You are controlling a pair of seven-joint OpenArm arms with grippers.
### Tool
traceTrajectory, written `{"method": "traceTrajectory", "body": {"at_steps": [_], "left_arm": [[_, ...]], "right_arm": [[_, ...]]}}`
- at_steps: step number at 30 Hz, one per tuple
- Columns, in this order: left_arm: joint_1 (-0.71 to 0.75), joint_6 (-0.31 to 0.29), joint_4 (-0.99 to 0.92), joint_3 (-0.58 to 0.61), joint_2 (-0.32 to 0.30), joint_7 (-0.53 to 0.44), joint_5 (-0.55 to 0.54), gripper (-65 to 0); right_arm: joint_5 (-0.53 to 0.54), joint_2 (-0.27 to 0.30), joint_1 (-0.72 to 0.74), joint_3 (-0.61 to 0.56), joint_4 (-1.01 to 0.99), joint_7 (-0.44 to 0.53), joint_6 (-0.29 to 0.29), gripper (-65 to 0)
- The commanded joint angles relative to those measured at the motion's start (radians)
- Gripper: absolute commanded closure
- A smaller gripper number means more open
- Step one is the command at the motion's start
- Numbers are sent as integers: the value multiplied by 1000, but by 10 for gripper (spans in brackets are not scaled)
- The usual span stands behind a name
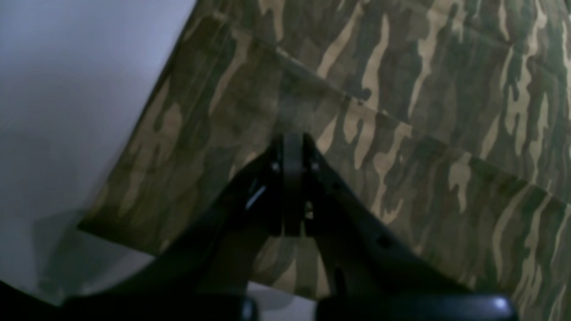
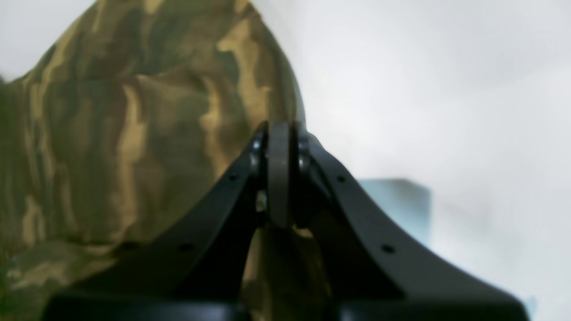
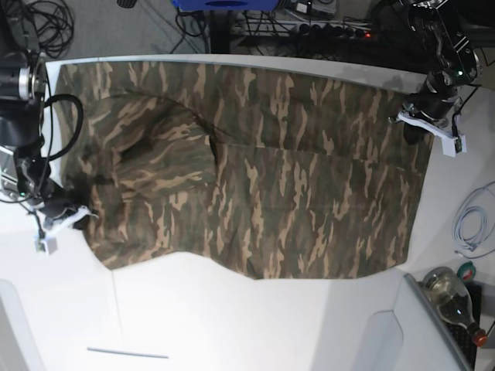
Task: Layout the t-shirt on the table in an organized manner, then fold the t-shirt properly
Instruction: 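Release the shirt and move the right gripper to its hem, then grasp the shirt hem with the right gripper and pull it outward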
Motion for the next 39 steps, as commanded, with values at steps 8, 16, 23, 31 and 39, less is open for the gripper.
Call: {"method": "traceTrajectory", "body": {"at_steps": [8, 16, 23, 31, 39], "left_arm": [[-7, 0, 17, -9, -12, -17, -9, 0], [-7, 0, 19, -9, -21, -17, -9, 0], [-7, 0, 19, -9, -40, -17, -9, 0], [-7, 0, 20, -9, -40, -17, -9, 0], [-1, 0, 25, -18, -54, -20, -9, 0]], "right_arm": [[15, -50, -304, 191, 709, -337, 4, 0], [15, -165, -564, 212, 1091, -546, 4, 0], [11, -236, -625, 251, 1055, -564, 4, -27], [11, -236, -562, 298, 1123, -633, 1, -404], [6, -176, -228, 318, 730, -667, 1, -404]]}}
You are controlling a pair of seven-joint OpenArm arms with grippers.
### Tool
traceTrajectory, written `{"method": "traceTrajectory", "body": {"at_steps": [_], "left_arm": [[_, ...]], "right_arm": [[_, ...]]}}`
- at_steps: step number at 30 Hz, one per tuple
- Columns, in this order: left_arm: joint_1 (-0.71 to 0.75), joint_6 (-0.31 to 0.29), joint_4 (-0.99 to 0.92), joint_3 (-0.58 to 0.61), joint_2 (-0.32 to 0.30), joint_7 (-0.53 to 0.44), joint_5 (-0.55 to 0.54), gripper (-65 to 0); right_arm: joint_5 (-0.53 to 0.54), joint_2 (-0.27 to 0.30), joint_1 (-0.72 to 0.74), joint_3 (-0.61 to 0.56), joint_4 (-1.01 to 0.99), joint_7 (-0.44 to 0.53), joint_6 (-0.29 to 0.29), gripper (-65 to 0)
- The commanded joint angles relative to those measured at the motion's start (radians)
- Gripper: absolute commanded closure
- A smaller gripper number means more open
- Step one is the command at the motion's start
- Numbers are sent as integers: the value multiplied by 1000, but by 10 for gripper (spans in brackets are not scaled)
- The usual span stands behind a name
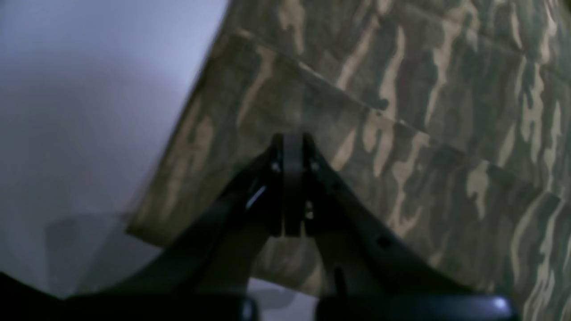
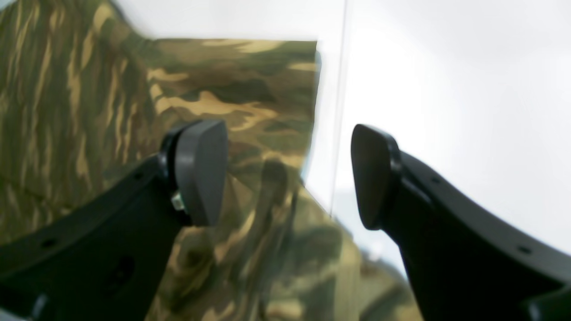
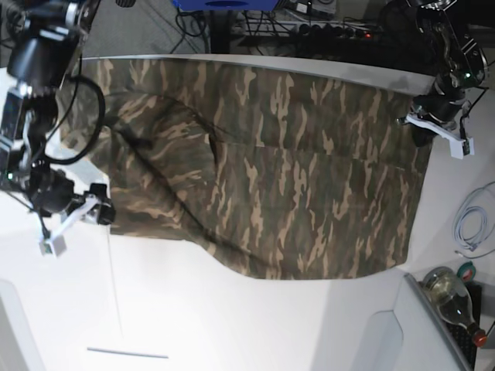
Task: Layout the t-shirt on the table in an organized manner, then fold the t-shirt properly
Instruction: 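Grasp the shirt hem with the right gripper and pull it outward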
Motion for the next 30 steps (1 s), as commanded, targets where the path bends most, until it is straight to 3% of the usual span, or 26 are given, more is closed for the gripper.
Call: {"method": "traceTrajectory", "body": {"at_steps": [1, 4, 7, 16, 25, 27, 30], "left_arm": [[0, 0, 22, -24, -14, -20, -8, 0], [-5, 0, 16, -79, -14, -17, -8, 0], [-6, 0, 16, -114, -14, -17, -8, 0], [0, 0, 13, -154, -16, -17, -8, 0], [0, 0, 13, -154, -16, -17, -8, 0], [0, 0, 13, -154, -16, -17, -8, 0], [0, 0, 13, -154, -16, -17, -8, 0]], "right_arm": [[-4, 16, 43, 4, -47, -1, -2, -404], [-4, 33, 118, 3, -220, 19, -2, -404], [-4, 36, 140, 1, -324, 105, -2, -404], [-1, 17, 143, 3, -352, 130, -2, -401], [-1, -3, 146, 3, -349, 98, -2, -119], [-1, -1, 146, 3, -347, 98, -2, -81], [-1, 5, 146, 3, -317, 98, -2, -80]]}}
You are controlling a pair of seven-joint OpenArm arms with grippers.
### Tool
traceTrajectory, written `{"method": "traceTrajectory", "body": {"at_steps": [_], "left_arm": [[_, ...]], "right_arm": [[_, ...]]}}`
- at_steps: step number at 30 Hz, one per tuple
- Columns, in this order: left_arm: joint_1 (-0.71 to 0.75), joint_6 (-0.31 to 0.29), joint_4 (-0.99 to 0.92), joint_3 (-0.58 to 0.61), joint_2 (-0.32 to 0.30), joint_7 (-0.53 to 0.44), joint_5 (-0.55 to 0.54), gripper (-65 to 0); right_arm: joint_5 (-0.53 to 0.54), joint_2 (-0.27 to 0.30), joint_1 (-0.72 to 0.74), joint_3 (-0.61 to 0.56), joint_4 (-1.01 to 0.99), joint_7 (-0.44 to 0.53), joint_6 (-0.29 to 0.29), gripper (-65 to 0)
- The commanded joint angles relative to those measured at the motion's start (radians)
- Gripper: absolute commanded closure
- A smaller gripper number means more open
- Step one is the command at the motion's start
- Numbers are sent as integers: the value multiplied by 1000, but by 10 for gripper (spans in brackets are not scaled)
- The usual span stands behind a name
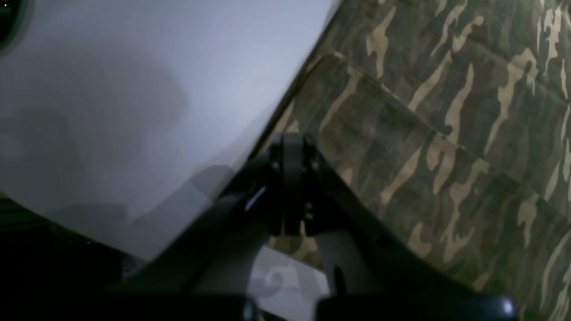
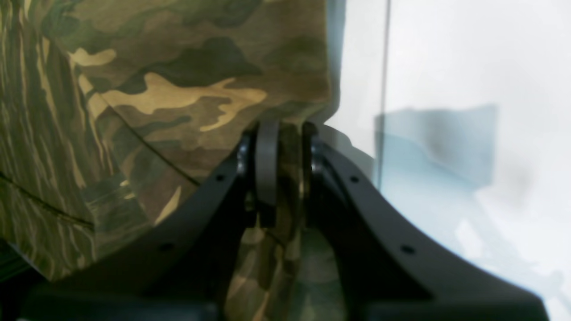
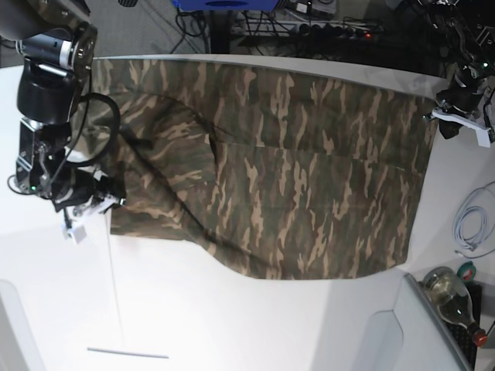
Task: Layout the t-shirt on the table in an organized manner, then fold the t-shirt properly
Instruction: 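Grasp the shirt hem with the right gripper and pull it outward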
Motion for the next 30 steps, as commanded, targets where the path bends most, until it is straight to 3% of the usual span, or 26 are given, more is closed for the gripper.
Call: {"method": "traceTrajectory", "body": {"at_steps": [1, 4, 9, 13, 16, 18, 20, 23, 30], "left_arm": [[0, 0, 14, -4, -16, -17, -9, 0], [-5, 0, 14, 2, -16, -17, -9, 0], [-31, 0, 15, 7, -41, -14, -8, 0], [-40, 0, 8, 2, -49, -14, -8, 0], [-34, 0, 8, 2, -49, -14, -8, 0], [-33, 0, 6, 4, -49, -14, -8, 0], [-33, 0, -8, 5, -49, -14, -8, 0], [-40, 0, -34, 1, -49, -16, -8, 0], [-42, 0, -43, -3, -49, -19, -8, 0]], "right_arm": [[17, 17, 30, 3, 41, 16, 9, -66], [16, 18, 30, 1, 86, 7, 9, 0], [19, 17, 30, 6, 133, -34, 9, -6], [17, 10, 29, 12, 139, -2, -22, -35], [22, 9, 22, 7, 123, 42, -88, -186], [22, 9, 22, 6, 90, 49, -88, -329], [22, 9, 22, 6, 66, 50, -88, -414], [22, 6, 22, 6, 35, 50, -88, -387], [22, -7, 22, 4, 11, 44, -88, -192]]}}
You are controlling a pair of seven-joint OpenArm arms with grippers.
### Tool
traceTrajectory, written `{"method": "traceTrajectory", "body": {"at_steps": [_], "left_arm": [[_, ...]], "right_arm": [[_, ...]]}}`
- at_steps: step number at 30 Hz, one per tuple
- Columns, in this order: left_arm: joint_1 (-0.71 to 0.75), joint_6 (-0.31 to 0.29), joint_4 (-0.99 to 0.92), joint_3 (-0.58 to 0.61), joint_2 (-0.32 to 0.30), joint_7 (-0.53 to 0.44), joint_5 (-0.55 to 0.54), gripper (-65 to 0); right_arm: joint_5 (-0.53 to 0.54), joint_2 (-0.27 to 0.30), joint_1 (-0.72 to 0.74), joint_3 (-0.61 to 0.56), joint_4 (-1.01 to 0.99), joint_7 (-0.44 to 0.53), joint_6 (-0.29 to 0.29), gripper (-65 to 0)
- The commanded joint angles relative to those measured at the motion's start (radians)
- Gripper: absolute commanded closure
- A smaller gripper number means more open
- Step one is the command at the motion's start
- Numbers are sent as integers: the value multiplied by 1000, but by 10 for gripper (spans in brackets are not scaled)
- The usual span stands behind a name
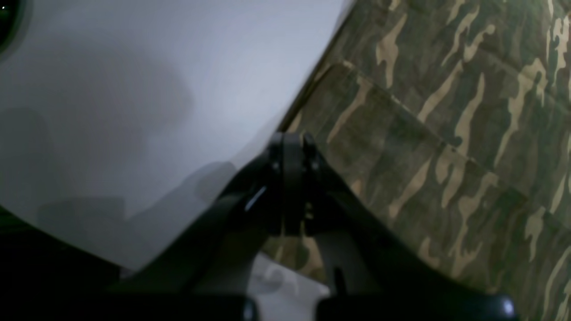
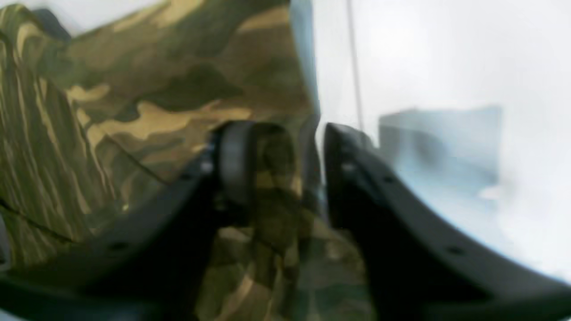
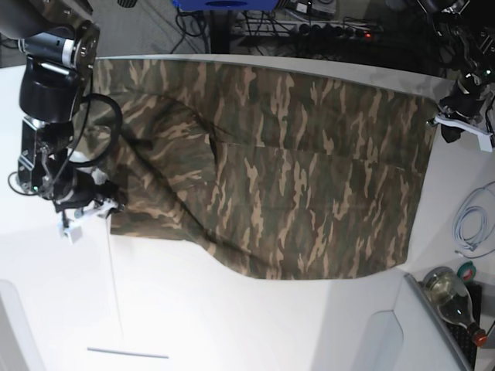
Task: Layout the t-shirt on the table in an organized manner, then fold the t-shirt properly
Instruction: 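Grasp the shirt hem with the right gripper and pull it outward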
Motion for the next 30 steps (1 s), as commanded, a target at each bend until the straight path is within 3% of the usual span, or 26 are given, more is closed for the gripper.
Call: {"method": "traceTrajectory", "body": {"at_steps": [1, 4, 7, 13, 20, 24, 30], "left_arm": [[-4, 0, 17, -5, -18, -19, -9, 0], [-5, 0, 17, -5, -18, -19, -9, 0], [-5, 0, 17, -6, -18, -19, -9, 0], [-5, 0, 17, 0, -29, -21, -9, 0], [-5, 0, 17, 3, -53, -16, -9, 0], [-7, 0, 17, 3, -58, -16, -3, 0], [-50, 0, 11, 3, -40, -16, 160, 0]], "right_arm": [[14, 7, 26, -1, 14, 14, 3, -171], [14, -2, 26, -1, 14, 12, 3, -110], [12, -2, 29, -1, 14, -3, 3, 0], [8, 1, 54, -3, 25, -89, -3, -3], [8, 6, 63, -4, 36, -87, -3, -2], [6, 4, 34, -4, 151, -94, -3, -2], [6, -2, 25, -4, 225, -167, -5, -2]]}}
